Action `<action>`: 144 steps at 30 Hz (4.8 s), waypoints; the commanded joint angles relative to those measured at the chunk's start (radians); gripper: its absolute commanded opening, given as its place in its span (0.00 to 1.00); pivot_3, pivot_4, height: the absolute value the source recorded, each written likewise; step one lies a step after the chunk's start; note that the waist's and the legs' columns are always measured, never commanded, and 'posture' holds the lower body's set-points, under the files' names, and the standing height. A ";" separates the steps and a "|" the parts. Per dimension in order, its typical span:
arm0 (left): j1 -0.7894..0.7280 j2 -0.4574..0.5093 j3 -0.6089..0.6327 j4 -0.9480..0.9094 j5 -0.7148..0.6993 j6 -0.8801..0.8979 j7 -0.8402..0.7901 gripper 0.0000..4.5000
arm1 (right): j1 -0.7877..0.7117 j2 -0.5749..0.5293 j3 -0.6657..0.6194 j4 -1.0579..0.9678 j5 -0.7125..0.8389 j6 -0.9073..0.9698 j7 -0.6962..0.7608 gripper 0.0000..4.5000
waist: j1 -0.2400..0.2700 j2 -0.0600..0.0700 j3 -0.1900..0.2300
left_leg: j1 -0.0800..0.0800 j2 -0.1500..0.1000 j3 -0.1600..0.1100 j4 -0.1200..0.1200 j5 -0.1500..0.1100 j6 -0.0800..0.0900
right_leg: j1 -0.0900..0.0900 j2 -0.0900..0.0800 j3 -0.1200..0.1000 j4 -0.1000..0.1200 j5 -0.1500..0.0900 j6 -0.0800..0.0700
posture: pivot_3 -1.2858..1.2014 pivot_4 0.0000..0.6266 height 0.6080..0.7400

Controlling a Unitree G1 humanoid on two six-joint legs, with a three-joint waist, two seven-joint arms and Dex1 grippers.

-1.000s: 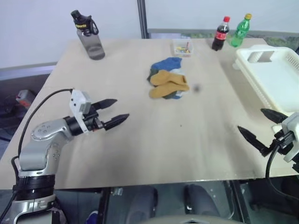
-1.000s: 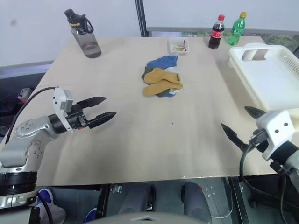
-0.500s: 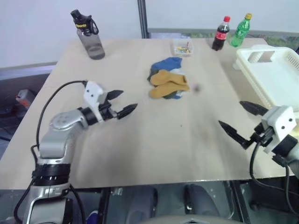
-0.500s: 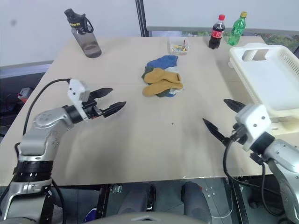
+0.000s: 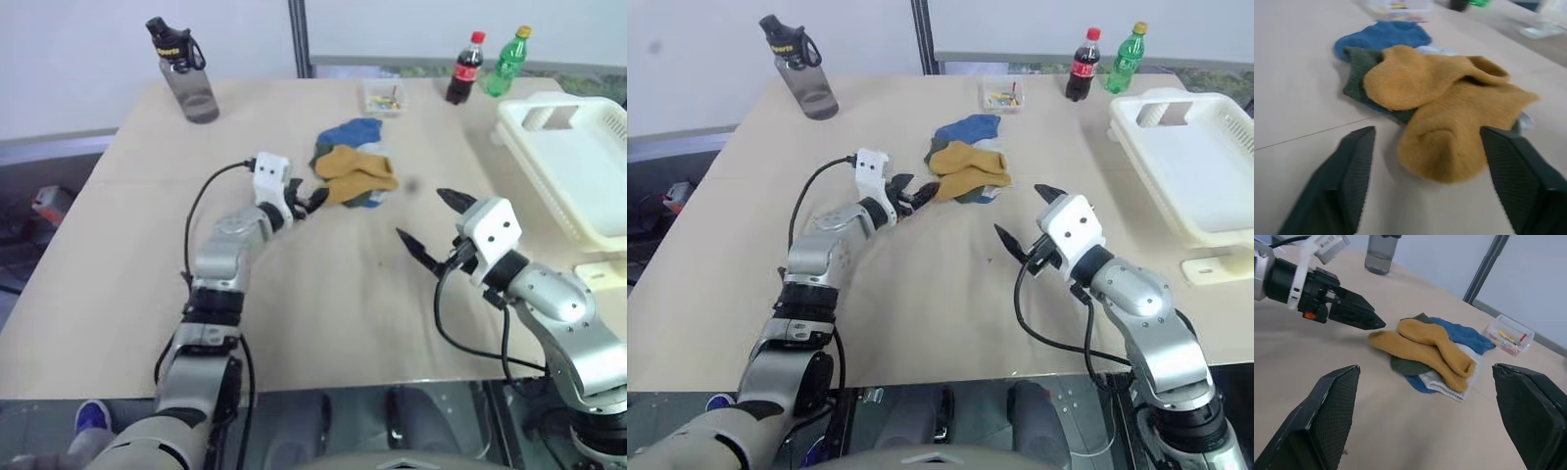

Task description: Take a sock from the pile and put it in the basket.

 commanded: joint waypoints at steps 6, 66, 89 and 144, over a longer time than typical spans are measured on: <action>-0.234 -0.124 0.111 0.262 -0.014 -0.030 0.179 0.81 | -0.010 0.026 0.000 -0.010 -0.039 -0.024 -0.019 1.00 | 0.006 -0.001 0.000 | 0.000 -0.002 -0.002 0.001 0.000 0.000 | 0.001 -0.001 -0.002 0.001 0.000 0.000 | 0.52 0.24 1.00; -0.543 -0.260 0.215 0.880 0.064 -0.356 0.461 0.02 | -0.011 0.042 -0.031 -0.020 -0.060 -0.003 -0.016 1.00 | 0.017 -0.003 0.002 | -0.001 -0.004 -0.003 0.000 0.002 -0.004 | 0.001 -0.002 -0.004 0.001 0.000 0.000 | 0.52 0.24 1.00; -0.129 -0.257 0.094 -0.158 -0.318 0.499 0.098 0.02 | 0.029 0.048 -0.063 -0.040 -0.070 -0.003 -0.035 1.00 | 0.000 -0.003 0.002 | 0.002 -0.003 -0.003 0.000 0.002 -0.004 | 0.002 -0.002 -0.002 0.003 0.000 0.000 | 0.52 0.24 1.00; 0.463 0.225 0.029 -0.664 -0.448 0.566 -0.184 0.87 | 0.199 0.050 0.018 -0.012 -0.061 0.221 -0.046 0.00 | -0.007 -0.002 0.002 | 0.002 0.001 -0.001 -0.001 0.001 -0.002 | 0.000 -0.002 0.001 0.002 0.000 0.000 | 0.52 0.24 1.00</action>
